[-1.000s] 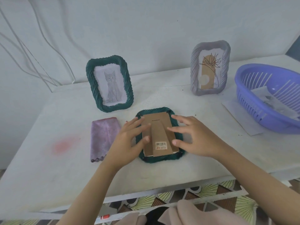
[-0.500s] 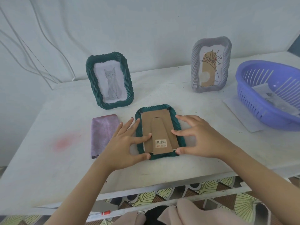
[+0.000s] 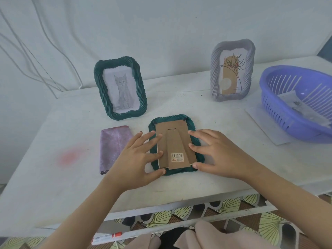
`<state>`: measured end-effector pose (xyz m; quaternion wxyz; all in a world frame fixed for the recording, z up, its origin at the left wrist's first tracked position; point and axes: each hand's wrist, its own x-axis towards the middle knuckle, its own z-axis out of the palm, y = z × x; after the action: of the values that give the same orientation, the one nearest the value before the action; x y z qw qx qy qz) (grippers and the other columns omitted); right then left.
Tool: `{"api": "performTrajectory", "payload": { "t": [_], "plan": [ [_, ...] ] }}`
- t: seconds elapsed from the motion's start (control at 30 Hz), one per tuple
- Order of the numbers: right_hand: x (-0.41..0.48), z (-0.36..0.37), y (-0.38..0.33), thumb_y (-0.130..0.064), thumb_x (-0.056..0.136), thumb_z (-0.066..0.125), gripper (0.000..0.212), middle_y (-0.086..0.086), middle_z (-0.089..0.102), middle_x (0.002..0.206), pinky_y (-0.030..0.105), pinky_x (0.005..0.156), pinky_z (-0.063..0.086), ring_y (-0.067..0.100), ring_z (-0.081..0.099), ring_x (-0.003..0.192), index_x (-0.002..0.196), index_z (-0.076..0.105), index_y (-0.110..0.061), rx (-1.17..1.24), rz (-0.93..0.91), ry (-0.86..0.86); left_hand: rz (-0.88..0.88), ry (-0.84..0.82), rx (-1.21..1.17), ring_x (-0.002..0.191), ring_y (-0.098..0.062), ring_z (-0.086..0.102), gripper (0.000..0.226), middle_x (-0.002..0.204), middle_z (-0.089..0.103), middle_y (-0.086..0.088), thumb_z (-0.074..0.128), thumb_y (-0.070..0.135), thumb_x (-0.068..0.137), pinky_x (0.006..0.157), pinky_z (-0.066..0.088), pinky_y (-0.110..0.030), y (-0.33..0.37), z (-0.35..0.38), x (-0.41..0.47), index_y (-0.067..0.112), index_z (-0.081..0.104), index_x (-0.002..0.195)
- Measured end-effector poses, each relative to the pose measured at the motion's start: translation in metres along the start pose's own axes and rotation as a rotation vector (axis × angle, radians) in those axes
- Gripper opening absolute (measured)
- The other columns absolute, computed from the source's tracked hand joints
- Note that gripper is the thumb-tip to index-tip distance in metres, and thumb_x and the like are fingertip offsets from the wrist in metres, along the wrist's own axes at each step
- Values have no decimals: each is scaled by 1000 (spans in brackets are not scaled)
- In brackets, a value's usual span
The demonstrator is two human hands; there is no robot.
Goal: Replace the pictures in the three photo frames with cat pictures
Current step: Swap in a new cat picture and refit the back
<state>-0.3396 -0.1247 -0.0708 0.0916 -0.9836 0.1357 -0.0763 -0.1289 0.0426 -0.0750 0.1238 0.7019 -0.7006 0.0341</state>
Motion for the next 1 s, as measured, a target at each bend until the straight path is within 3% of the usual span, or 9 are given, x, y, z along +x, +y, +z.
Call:
{"api": "performTrajectory", "payload": {
  "t": [0.13,0.23,0.4,0.47,0.6,0.73,0.9,1.0],
  "plan": [
    [2,4,-5,-47,85,42,51,5,48,140,35,102,35,19,43,126,111,67,-10,-75,-23,4,37,11,60,132,-20,35,46,138,49,-3,48,55,81,111,19,-40,5,0,0,21,71,102],
    [1,6,-7,-43,86,40,50,5,50,137,34,100,38,20,46,123,107,68,-8,-98,-21,15,21,-7,61,133,-20,34,48,138,49,-4,46,54,81,111,18,-39,7,0,-1,19,70,103],
    [-1,9,-7,-44,88,38,50,5,49,139,32,100,34,19,42,124,113,66,-10,-54,19,31,50,-80,101,136,-22,27,46,142,44,-7,46,61,75,111,7,-36,1,-12,6,30,71,98],
    [-1,9,-6,-45,87,40,51,6,50,138,34,98,37,16,37,123,112,66,-10,-36,27,41,89,-108,148,135,-24,32,46,142,44,-7,45,62,72,110,7,-36,1,-16,13,31,74,91],
    [-1,8,-6,-47,86,40,54,4,46,141,30,98,28,11,28,123,118,64,-11,41,39,56,201,-116,239,132,-23,38,44,140,46,-6,46,59,69,111,9,-34,6,-20,25,26,75,74],
    [-3,10,-7,-46,88,42,53,0,40,146,26,100,22,9,24,127,126,58,-13,73,49,60,268,-107,235,133,-18,33,33,141,46,-5,51,42,69,113,15,-36,11,-14,26,15,68,61],
    [-4,10,-8,-46,88,43,53,-2,37,148,25,101,19,12,26,130,128,55,-15,87,75,57,261,-45,180,127,-26,44,35,135,52,-9,40,22,76,108,23,-40,6,-10,23,12,73,77],
    [-4,9,-9,-56,84,31,64,-1,34,149,27,105,20,13,24,133,130,54,-18,110,109,36,89,-51,20,132,-23,36,36,138,48,-5,40,28,75,109,28,-42,-6,-9,15,30,75,87]
  ]
}}
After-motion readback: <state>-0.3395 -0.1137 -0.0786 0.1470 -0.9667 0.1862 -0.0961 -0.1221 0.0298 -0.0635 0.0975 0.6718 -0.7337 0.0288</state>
